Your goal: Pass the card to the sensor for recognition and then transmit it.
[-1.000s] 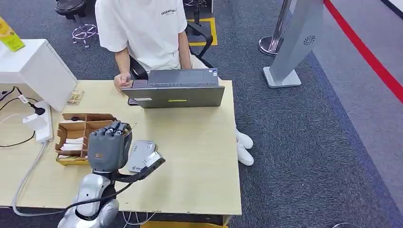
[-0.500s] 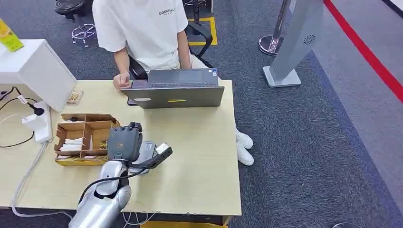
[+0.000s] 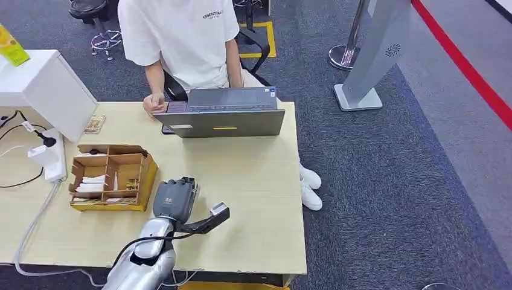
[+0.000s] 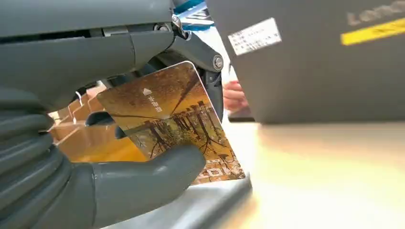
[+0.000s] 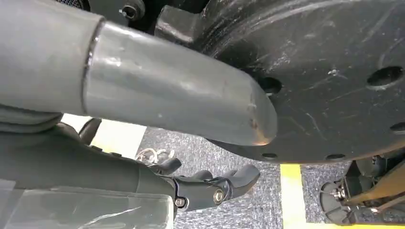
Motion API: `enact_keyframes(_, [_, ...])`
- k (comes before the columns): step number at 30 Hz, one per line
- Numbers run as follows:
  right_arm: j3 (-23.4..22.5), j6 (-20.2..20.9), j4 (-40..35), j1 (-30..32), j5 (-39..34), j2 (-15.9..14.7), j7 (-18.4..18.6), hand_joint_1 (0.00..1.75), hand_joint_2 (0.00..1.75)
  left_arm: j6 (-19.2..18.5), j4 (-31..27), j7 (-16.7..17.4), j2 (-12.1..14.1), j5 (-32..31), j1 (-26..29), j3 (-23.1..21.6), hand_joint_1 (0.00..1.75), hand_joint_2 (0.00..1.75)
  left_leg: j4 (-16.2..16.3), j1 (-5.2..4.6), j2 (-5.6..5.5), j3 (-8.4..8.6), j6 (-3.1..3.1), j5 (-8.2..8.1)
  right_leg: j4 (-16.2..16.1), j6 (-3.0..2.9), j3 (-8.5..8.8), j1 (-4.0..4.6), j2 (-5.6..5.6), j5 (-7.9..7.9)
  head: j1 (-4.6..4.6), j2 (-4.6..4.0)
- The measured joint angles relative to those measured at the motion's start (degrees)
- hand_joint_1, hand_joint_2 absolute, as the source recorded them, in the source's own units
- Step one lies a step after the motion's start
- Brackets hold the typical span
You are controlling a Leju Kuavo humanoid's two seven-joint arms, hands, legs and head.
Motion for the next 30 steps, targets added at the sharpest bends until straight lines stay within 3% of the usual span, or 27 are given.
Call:
enact_keyframes(16, [1.94,-0.04,0.02,0.00,-2.07,0.00,-0.15,0.00,0.00,-0.99,-3.12,1.36,0.55,1.84,1.66,-2.12,1.75,1.75,0.00,0.00,-0.01,0.01,0.00,0.00,0.03,0.00,0.01,0.00,-0.03,-0.02,0.00,0.02])
enact_keyframes(18, [2.47,-0.04,0.02,0.00,-2.25,0.00,-0.15,0.00,0.00,2.61,-3.06,1.35,0.61,2.95,1.11,-2.12,1.75,1.75,0.00,0.00,-0.01,0.00,0.00,0.01,0.03,0.00,-0.02,0.00,-0.03,-0.02,0.00,0.02])
enact_keyframes(22, [4.37,0.02,0.11,-0.14,-1.37,-0.15,0.04,0.00,0.00,20.08,-3.43,-1.36,0.79,3.01,-4.63,-1.29,1.75,1.75,0.01,0.01,-0.21,-0.05,-0.06,0.08,0.08,-0.02,0.01,0.01,-0.20,0.00,0.00,0.02])
enact_keyframes(24, [5.48,0.20,0.13,-0.29,-0.96,-0.39,0.09,0.00,0.00,22.25,-5.36,-3.49,1.07,0.73,-7.99,0.49,1.75,1.75,0.01,0.01,-0.21,-0.03,-0.11,0.11,0.10,-0.04,0.02,0.01,-0.18,0.04,0.00,0.00])
enact_keyframes(30, [9.01,0.77,-0.02,-0.36,0.07,-1.49,0.90,0.00,0.00,22.93,-7.54,-8.39,2.65,-3.10,-20.08,9.87,1.75,1.75,0.04,0.01,-0.18,0.01,-0.13,0.18,0.18,-0.11,-0.02,0.01,-0.16,0.09,-0.02,0.02])
